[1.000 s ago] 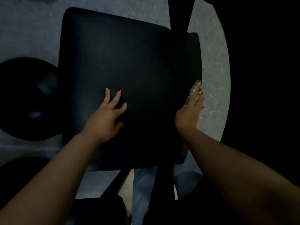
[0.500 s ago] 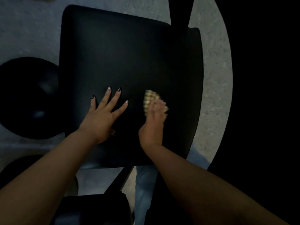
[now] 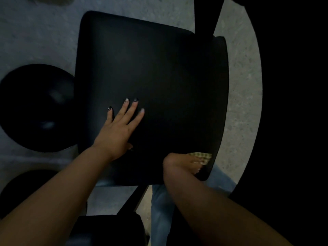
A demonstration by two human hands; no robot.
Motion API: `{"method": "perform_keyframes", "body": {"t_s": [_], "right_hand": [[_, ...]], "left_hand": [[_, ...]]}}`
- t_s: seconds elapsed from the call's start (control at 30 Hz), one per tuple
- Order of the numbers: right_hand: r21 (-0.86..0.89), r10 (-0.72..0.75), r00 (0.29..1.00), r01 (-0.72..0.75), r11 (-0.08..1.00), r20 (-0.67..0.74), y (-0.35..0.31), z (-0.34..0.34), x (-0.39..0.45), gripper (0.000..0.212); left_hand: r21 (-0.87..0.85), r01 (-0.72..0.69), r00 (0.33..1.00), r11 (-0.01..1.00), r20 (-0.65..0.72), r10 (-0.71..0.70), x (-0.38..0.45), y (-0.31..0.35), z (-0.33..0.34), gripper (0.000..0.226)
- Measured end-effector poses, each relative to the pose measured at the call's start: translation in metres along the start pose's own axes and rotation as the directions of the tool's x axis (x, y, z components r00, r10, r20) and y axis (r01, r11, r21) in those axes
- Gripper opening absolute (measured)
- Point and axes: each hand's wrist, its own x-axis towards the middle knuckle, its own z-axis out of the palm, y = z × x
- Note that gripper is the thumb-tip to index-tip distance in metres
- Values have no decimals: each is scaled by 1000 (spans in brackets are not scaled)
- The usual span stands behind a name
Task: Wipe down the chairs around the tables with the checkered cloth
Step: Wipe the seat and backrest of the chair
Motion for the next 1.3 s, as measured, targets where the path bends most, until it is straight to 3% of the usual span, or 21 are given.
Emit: {"method": "perform_keyframes", "body": {"t_s": [0.07, 0.13, 0.23, 0.3, 0.33, 0.47, 0.57, 0.6, 0.63, 0.67, 0.73, 0.77, 0.8, 0.83, 0.87, 0.97, 1.03, 1.07, 1.1, 1.2, 1.3], "right_hand": [[68, -212, 969, 204, 977, 131, -5, 8, -22, 72], [168, -421, 905, 424, 890, -52, -32, -7, -28, 67], [155, -733, 649, 760, 631, -201, -92, -48, -5, 66], [74, -855, 477, 878, 473, -201, -131, -67, 38, 61], [36, -866, 466, 883, 468, -181, -151, -74, 60, 56], [-133, -789, 575, 783, 607, -216, -191, -58, 99, 53], [-160, -832, 505, 823, 544, -231, -181, -13, 70, 59], [-181, -894, 429, 877, 446, -126, -171, -3, 54, 55], [-163, -968, 251, 955, 249, -12, -152, 4, 42, 49], [-158, -991, 24, 987, 3, 131, -131, 10, 27, 45], [-49, -859, -356, 915, -401, 368, -97, 13, 11, 44], [20, -761, -456, 863, -505, 461, -96, 8, 11, 45], [57, -698, -505, 828, -558, 507, -105, 1, 15, 44], [52, -693, -514, 820, -570, 506, -123, -4, 20, 42], [12, -745, -466, 851, -525, 477, -145, -12, 24, 41], [-97, -969, -183, 975, -200, 164, -226, -29, 40, 49], [-124, -998, 3, 992, -4, 56, -267, -31, 43, 52], [-157, -997, 71, 985, 66, 31, -276, -24, 40, 52], [-204, -996, 85, 976, 81, 9, -278, -12, 33, 52], [-257, -996, -50, 964, -68, 76, -251, 26, 4, 56], [-125, -864, -406, 881, -457, 296, -195, 45, -24, 47]], "left_hand": [[-91, 130, 990, 987, -44, -135, -4, -6, 0, 147], [-169, 296, 950, 940, -50, -308, -9, -13, 2, 158], [-331, 443, 882, 833, -9, -472, -19, -17, 9, 163], [-421, 476, 853, 772, 6, -522, -23, -17, 17, 164], [-448, 479, 845, 755, 2, -535, -23, -18, 20, 164], [-487, 462, 837, 741, -36, -546, -23, -21, 29, 164], [-519, 446, 837, 729, -48, -545, -23, -22, 28, 162], [-525, 433, 843, 733, -52, -535, -24, -24, 27, 161], [-523, 417, 855, 743, -52, -516, -24, -27, 26, 161], [-511, 399, 874, 761, -41, -485, -25, -32, 26, 162], [-474, 351, 915, 808, -9, -403, -29, -48, 25, 165], [-456, 324, 932, 829, 0, -364, -32, -56, 26, 164], [-448, 301, 942, 842, 2, -336, -35, -62, 26, 163], [-452, 284, 947, 845, -8, -322, -38, -66, 28, 162], [-464, 271, 947, 843, -29, -320, -40, -67, 30, 161], [-481, 248, 941, 841, -88, -328, -42, -65, 33, 159], [-492, 244, 932, 836, -121, -343, -43, -67, 36, 157], [-501, 244, 924, 830, -139, -355, -45, -69, 37, 156], [-508, 250, 919, 825, -145, -367, -47, -70, 38, 155], [-480, 294, 908, 827, -130, -398, -49, -69, 38, 153], [-503, 380, 881, 776, -60, -470, -42, -65, 33, 155]]}}
